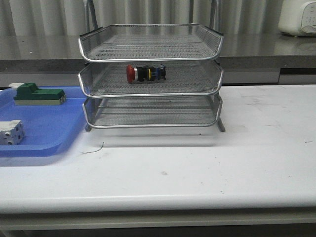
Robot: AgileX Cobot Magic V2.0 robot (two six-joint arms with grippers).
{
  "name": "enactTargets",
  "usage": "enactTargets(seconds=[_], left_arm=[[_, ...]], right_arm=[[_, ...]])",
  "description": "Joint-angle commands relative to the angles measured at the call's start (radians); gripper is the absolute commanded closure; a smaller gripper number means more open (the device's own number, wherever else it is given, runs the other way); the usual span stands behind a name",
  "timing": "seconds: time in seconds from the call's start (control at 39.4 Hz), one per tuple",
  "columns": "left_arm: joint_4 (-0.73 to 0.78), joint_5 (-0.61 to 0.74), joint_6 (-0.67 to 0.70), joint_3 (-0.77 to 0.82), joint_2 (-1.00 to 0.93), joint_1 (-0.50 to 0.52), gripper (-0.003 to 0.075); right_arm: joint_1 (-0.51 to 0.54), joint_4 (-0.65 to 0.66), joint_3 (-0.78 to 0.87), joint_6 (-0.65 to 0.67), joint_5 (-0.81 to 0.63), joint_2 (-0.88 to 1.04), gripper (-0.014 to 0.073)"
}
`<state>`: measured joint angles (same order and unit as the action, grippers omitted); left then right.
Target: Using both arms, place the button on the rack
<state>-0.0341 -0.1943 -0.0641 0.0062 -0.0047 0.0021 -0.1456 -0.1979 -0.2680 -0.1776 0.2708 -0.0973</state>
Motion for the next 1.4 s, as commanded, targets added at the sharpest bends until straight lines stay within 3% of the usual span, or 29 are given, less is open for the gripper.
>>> enactTargets(seconds=[0.0,0.84,1.09,1.37], left_arm=[[-0.006,0.090,0.011,0.010,-0.023,0.001,0.0739],[-0.006,0.090,0.011,0.010,-0.023,0.001,0.0739],[-0.006,0.090,0.011,0.010,-0.023,0.001,0.0739],[-0.006,0.090,0.011,0.010,-0.023,0.001,0.0739]], right_arm=[[0.007,-0.007,-0.026,-0.004,-0.082,-0.012,0.0704],[0.007,-0.006,-0.025,-0.004,-0.083,-0.012,0.0704],[0.055,0.038,0.114,-0.004,-0.163,0.027,0.0704],[0.132,0.038,0.293,0.046,-0.151,0.123,0.0704]])
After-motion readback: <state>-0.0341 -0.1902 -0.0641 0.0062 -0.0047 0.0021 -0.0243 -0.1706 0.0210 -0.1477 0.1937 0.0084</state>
